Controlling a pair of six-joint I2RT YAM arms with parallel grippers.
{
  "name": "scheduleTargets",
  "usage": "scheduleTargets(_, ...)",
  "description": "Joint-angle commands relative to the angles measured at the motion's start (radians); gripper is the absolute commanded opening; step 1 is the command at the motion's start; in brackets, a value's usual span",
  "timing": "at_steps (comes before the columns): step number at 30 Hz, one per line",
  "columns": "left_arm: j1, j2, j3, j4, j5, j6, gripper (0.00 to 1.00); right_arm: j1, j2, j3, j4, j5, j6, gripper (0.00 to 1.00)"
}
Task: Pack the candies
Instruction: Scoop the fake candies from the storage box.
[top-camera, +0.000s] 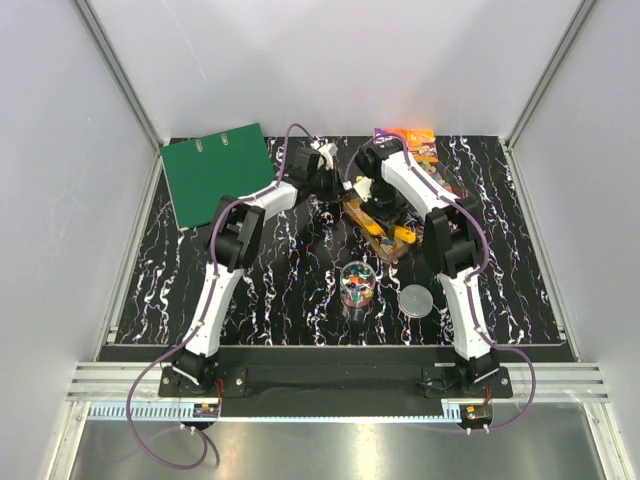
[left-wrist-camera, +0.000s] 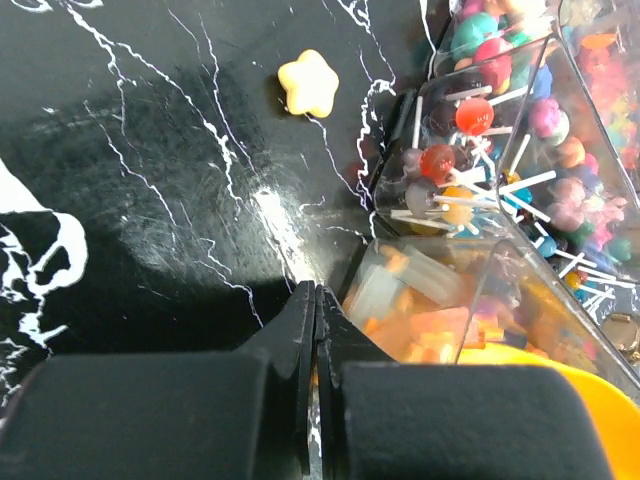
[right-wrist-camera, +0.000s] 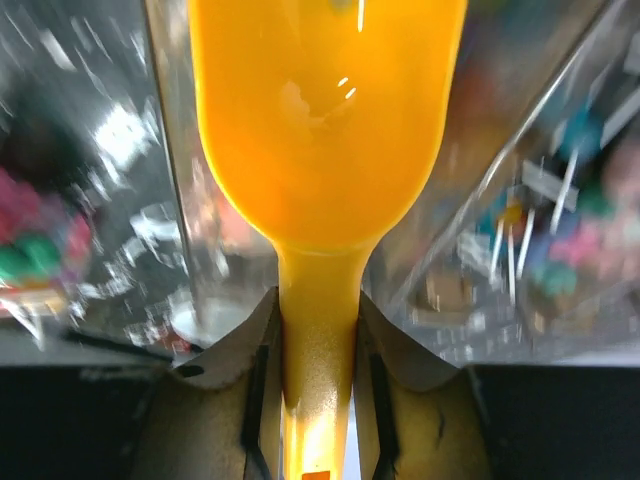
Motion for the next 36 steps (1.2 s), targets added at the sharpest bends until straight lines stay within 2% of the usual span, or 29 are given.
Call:
scheduleTargets(1,-0.059,-0.032,-0.021,0.028,0.091,-0.035,0.00,0.027,0.046,0.100,-0.159,-0.232,0.024,0.00)
scheduleTargets(14,-0.063,-0.065,-0.046,0.020,0.076,-0.005,0.00,0.030,0.083,0.049,-0.153,-0.339,0.012,0.00)
scheduleTargets(19,-0.036,-0.121,-0.081,-0.012,0.055,0.041,0.00,0.024,0.087,0.030,-0.121,-0.300,-0.034,0.00)
scheduleTargets(20,-0.029,-0.128,-0.084,-0.015,0.053,0.052,0.01,0.021,0.066,0.020,-0.104,-0.303,-0.030,0.00)
scheduleTargets(23,0.003,-0.174,-0.081,-0.052,0.036,0.109,0.13,0.018,-0.003,-0.033,0.024,-0.312,-0.014,0.00)
scheduleTargets(24,0.021,-0.199,-0.082,-0.072,0.027,0.135,0.21,0.016,-0.017,-0.049,0.049,-0.312,-0.008,0.00)
scheduleTargets(27,0.061,-0.251,-0.087,-0.109,0.027,0.173,0.30,0.019,-0.052,-0.111,0.134,-0.326,0.000,0.00)
scheduleTargets(31,0.110,-0.328,-0.118,-0.185,0.051,0.215,0.31,0.018,-0.071,-0.208,0.226,-0.320,0.018,0.00)
scheduleTargets(36,0.162,-0.409,-0.141,-0.282,0.085,0.261,0.31,0.018,-0.098,-0.228,0.283,-0.304,0.035,0.00)
